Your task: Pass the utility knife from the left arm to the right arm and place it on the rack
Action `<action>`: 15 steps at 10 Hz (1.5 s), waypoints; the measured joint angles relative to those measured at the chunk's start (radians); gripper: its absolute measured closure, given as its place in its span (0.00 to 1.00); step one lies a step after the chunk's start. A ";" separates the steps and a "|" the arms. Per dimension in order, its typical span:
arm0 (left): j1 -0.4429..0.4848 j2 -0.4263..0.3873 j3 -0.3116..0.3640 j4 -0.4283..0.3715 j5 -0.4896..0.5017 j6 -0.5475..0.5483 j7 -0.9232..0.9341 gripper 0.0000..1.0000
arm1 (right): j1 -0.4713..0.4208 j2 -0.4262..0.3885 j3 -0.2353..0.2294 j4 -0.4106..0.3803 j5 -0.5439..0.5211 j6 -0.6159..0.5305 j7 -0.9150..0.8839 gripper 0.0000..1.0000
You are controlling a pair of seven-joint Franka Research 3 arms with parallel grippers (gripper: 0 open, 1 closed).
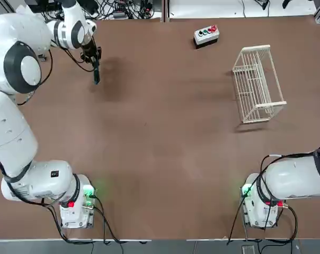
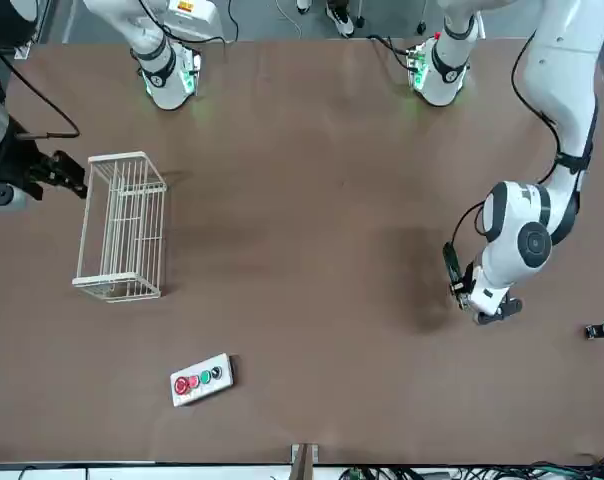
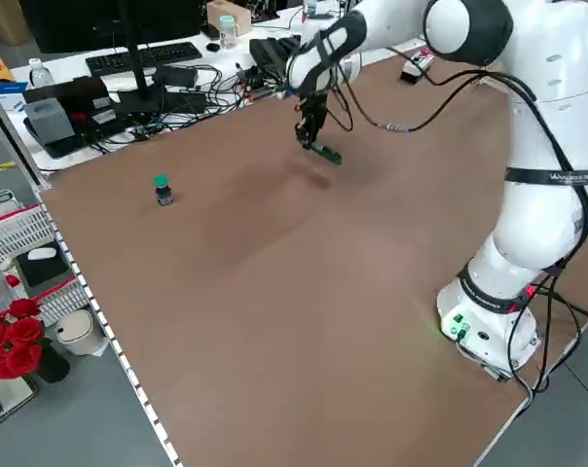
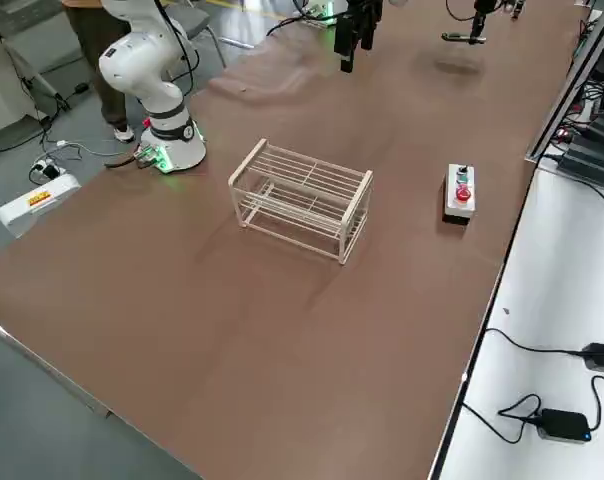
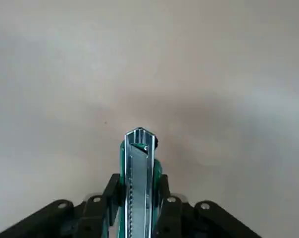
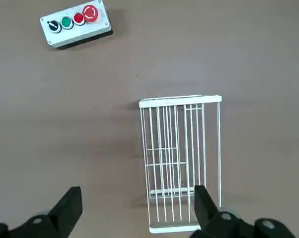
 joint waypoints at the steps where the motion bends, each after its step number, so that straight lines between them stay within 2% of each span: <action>1: -0.001 -0.020 -0.028 0.009 -0.045 -0.024 -0.083 0.66 | 0.004 0.000 0.004 0.000 0.000 -0.013 0.000 0.00; 2: -0.002 -0.033 -0.059 0.027 -0.092 -0.061 -0.172 0.66 | 0.007 0.000 0.012 0.000 0.000 -0.036 0.000 0.00; 4: -0.011 -0.041 -0.146 0.095 -0.115 -0.129 -0.428 0.66 | 0.015 0.000 0.028 0.000 0.000 -0.066 -0.071 0.00; 7: -0.018 -0.044 -0.269 0.203 -0.169 -0.198 -0.754 0.66 | 0.021 0.000 0.033 0.000 0.023 -0.072 -0.306 0.00; 10: -0.019 -0.045 -0.381 0.277 -0.209 -0.208 -0.965 0.66 | 0.024 0.000 0.050 0.000 0.084 -0.066 -0.591 0.00; 11: -0.019 -0.045 -0.419 0.300 -0.209 -0.210 -1.035 0.66 | 0.026 -0.001 0.073 0.001 0.097 -0.051 -0.663 0.00; 12: -0.022 -0.045 -0.453 0.325 -0.209 -0.211 -1.099 0.66 | 0.028 -0.001 0.122 0.001 0.108 -0.025 -0.694 0.00; 15: -0.103 -0.045 -0.474 0.373 -0.209 -0.217 -1.196 0.66 | 0.042 -0.001 0.317 0.004 0.120 0.085 -0.693 0.00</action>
